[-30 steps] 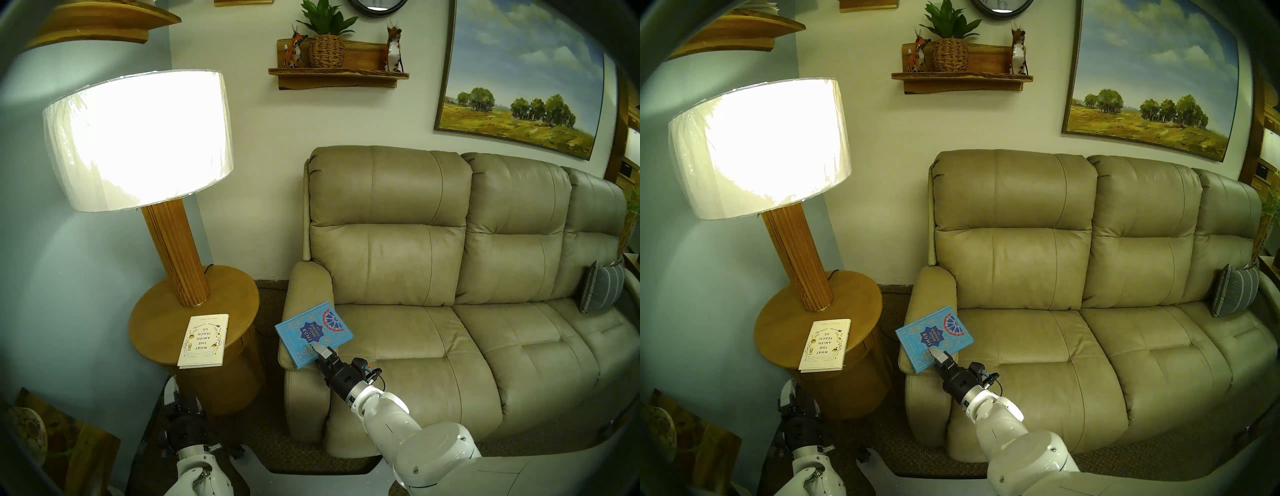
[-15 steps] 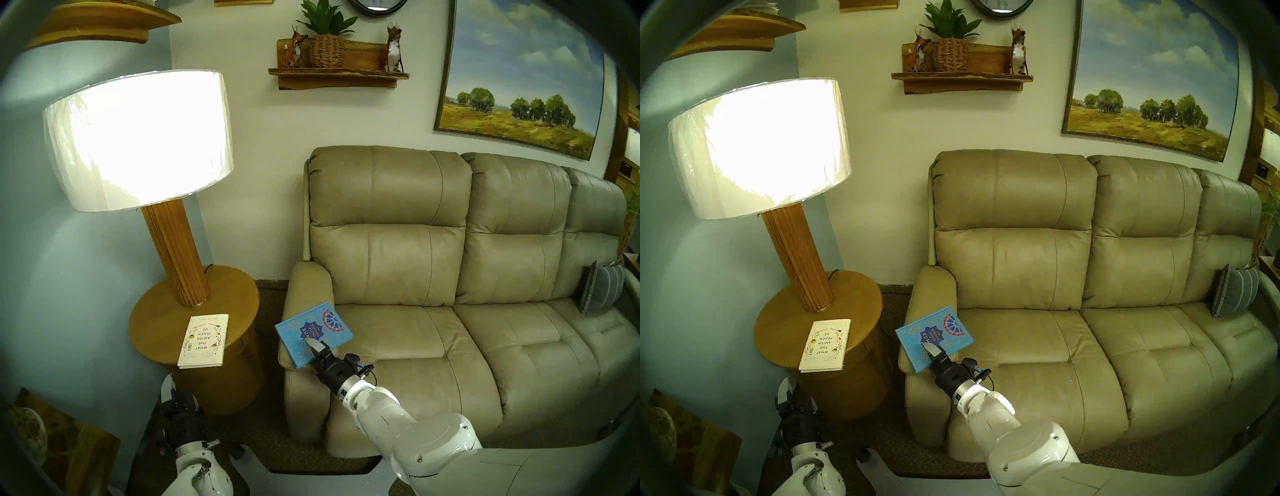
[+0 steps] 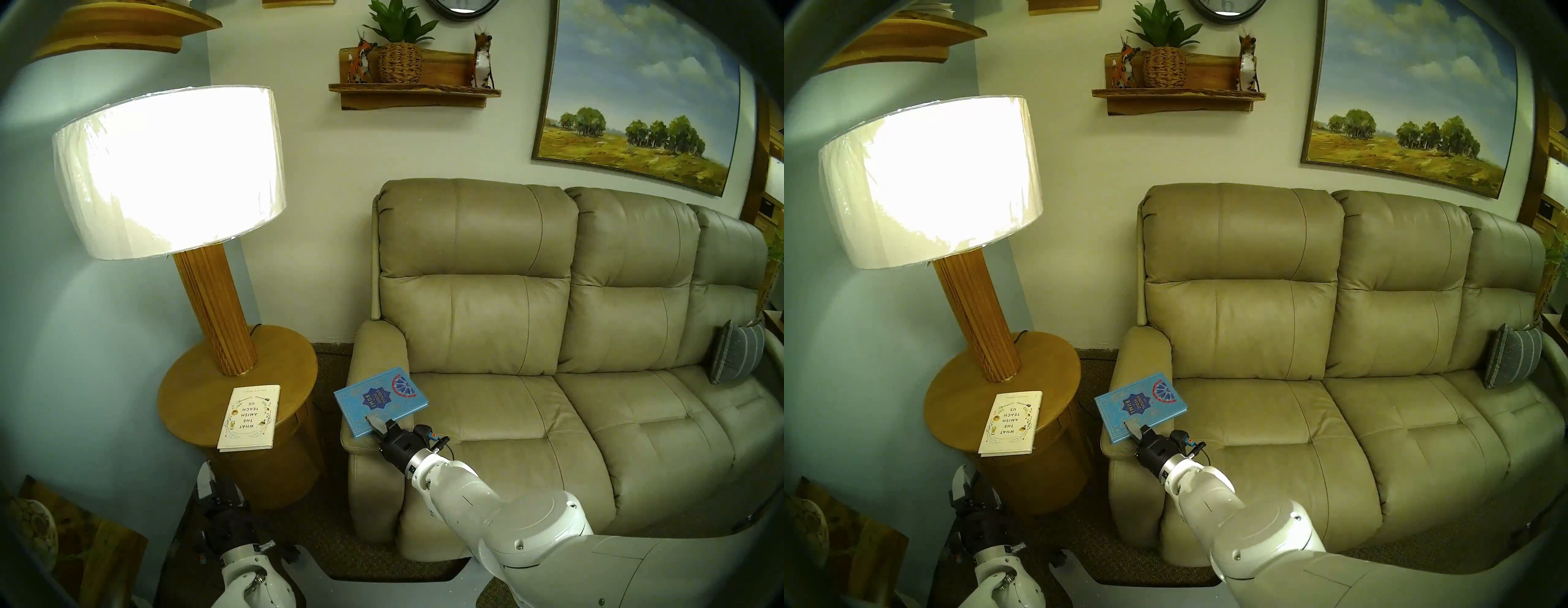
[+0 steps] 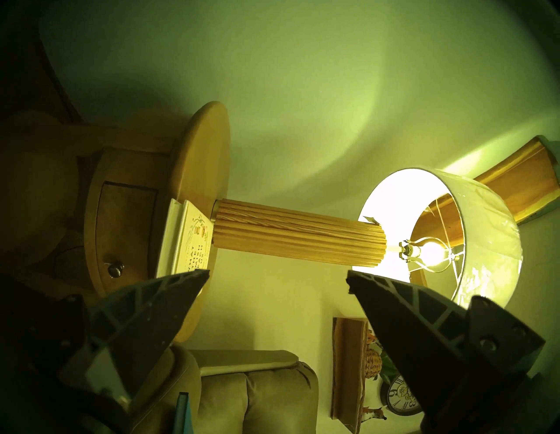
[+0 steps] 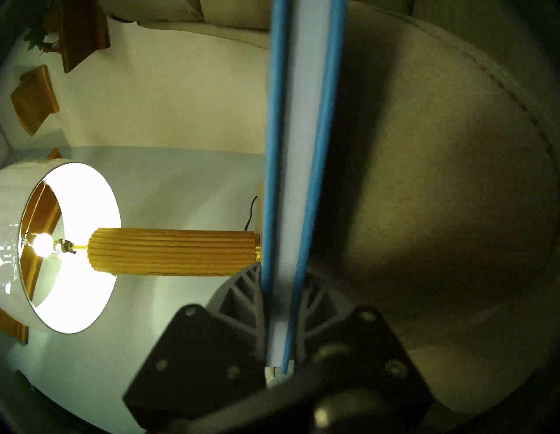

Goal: Move books from sofa to side table

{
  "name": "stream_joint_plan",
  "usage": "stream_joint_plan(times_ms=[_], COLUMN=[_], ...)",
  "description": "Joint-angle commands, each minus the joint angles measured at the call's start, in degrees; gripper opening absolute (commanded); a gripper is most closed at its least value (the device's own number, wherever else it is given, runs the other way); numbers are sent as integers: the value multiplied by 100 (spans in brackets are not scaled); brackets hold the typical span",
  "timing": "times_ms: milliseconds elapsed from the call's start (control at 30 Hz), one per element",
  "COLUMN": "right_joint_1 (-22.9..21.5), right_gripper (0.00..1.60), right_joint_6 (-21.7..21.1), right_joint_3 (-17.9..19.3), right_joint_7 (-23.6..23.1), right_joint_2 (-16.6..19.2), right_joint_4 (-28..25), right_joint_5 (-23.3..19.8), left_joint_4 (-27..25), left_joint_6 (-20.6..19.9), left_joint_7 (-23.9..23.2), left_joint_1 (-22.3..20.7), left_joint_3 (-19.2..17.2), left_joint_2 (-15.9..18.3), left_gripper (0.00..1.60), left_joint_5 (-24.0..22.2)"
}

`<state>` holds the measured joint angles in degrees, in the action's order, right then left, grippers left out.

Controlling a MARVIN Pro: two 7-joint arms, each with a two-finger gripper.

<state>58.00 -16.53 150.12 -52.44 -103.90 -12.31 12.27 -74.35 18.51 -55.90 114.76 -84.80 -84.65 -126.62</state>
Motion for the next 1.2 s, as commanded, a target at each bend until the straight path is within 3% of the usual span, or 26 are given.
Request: stream_joint_plan(times_ms=[0, 467, 833, 1167], right_joint_1=[-219, -256, -58, -20], right_gripper=[0, 0, 0, 0], right_joint_6=[38, 74, 218, 293], right_joint_3=[-338, -820, -1322, -1432], right_joint_7=[-648, -1627, -2396, -2822], right_joint_2=[111, 106, 82, 40], right_joint_4=[110, 519, 630, 658], right_joint_5=[214, 761, 1318, 1571], left_joint_4=[49, 414, 622, 932], left_joint_6=[234, 157, 59, 92], left_joint_7=[-213, -151, -92, -72], left_joint_1=[-36, -220, -531, -847], left_joint_3=[240, 711, 820, 918], left_joint_2=[-192, -94, -134, -126], left_gripper=[160, 160, 160, 160], left_joint_5=[-64, -119, -169, -124])
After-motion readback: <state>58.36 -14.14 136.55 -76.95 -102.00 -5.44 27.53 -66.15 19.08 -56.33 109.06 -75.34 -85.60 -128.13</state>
